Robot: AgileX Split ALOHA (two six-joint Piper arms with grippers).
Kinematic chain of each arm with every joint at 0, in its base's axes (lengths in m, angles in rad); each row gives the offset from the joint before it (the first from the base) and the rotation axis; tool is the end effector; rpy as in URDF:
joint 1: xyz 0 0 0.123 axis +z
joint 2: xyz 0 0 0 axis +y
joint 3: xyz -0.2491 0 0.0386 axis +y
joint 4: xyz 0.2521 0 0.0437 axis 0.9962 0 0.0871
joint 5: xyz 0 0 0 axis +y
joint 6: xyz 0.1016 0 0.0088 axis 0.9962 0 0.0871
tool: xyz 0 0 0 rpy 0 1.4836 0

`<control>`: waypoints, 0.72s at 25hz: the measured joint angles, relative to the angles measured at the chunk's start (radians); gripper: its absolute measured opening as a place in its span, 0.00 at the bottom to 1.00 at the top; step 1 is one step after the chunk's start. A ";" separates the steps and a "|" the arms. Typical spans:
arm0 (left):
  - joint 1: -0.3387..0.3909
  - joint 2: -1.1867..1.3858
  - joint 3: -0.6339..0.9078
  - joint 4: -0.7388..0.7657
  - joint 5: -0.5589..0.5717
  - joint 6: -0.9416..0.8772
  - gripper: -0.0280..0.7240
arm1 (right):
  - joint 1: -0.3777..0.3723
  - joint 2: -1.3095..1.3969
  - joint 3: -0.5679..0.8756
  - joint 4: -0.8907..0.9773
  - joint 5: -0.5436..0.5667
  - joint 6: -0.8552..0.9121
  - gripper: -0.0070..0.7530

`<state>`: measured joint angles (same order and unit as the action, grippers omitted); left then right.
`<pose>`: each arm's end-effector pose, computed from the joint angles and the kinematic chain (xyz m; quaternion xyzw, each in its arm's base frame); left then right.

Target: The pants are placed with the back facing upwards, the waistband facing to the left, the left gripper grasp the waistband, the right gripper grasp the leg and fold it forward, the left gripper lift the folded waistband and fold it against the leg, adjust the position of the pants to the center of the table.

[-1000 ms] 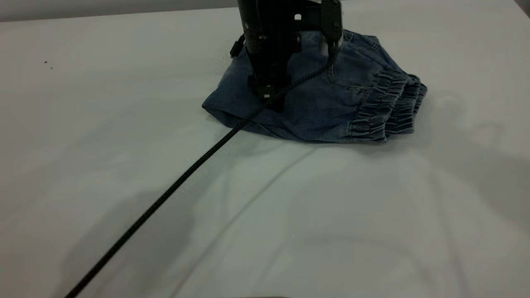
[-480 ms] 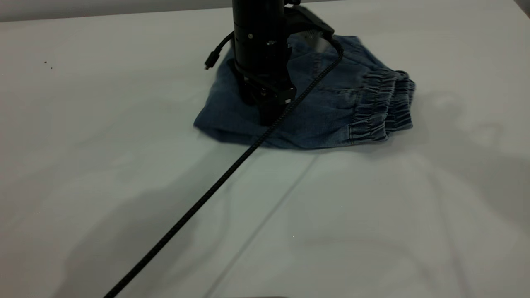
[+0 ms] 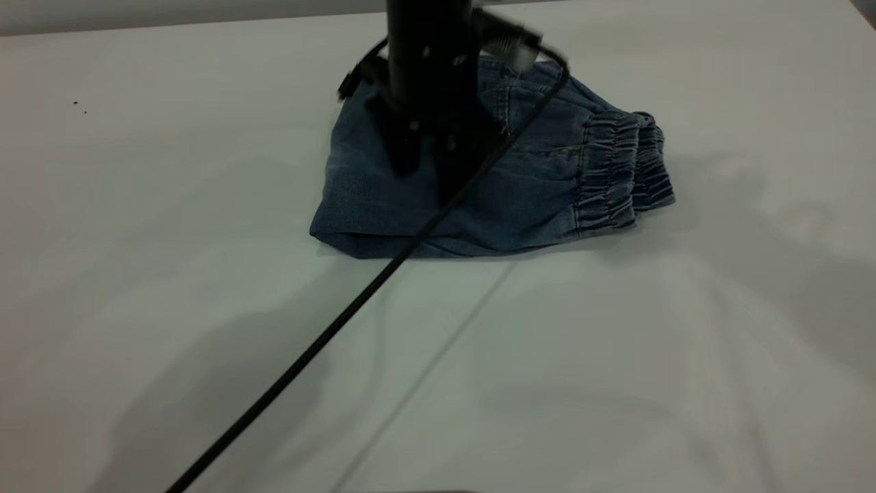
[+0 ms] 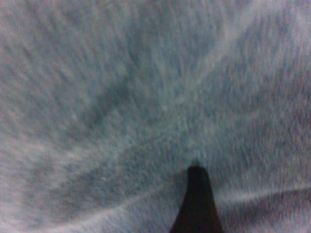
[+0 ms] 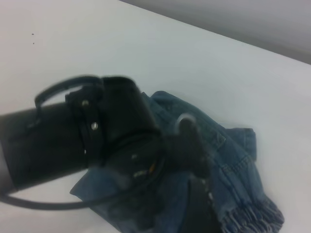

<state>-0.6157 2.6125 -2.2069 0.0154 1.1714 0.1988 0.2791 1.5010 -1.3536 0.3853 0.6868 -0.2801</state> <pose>0.4022 -0.2827 0.0545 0.3982 0.9164 -0.0013 0.0411 0.3317 0.1204 0.3158 -0.1645 0.8885 0.1703 0.3930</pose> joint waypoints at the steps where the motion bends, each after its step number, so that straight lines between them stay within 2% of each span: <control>1: 0.000 0.000 -0.036 0.000 0.000 0.000 0.72 | 0.000 -0.009 0.000 0.000 0.001 0.000 0.58; 7: -0.001 -0.063 -0.157 0.001 0.000 0.001 0.72 | 0.000 -0.165 0.000 -0.015 0.053 0.000 0.58; 14: -0.001 -0.287 -0.157 0.077 0.000 -0.054 0.72 | 0.000 -0.390 0.000 -0.020 0.214 0.000 0.58; 18: -0.001 -0.465 -0.074 0.136 0.000 -0.104 0.72 | 0.000 -0.528 0.000 -0.020 0.341 0.001 0.58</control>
<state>-0.6166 2.1476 -2.2808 0.1517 1.1714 0.0946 0.2791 0.9727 -1.3536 0.3654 1.0279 -0.2793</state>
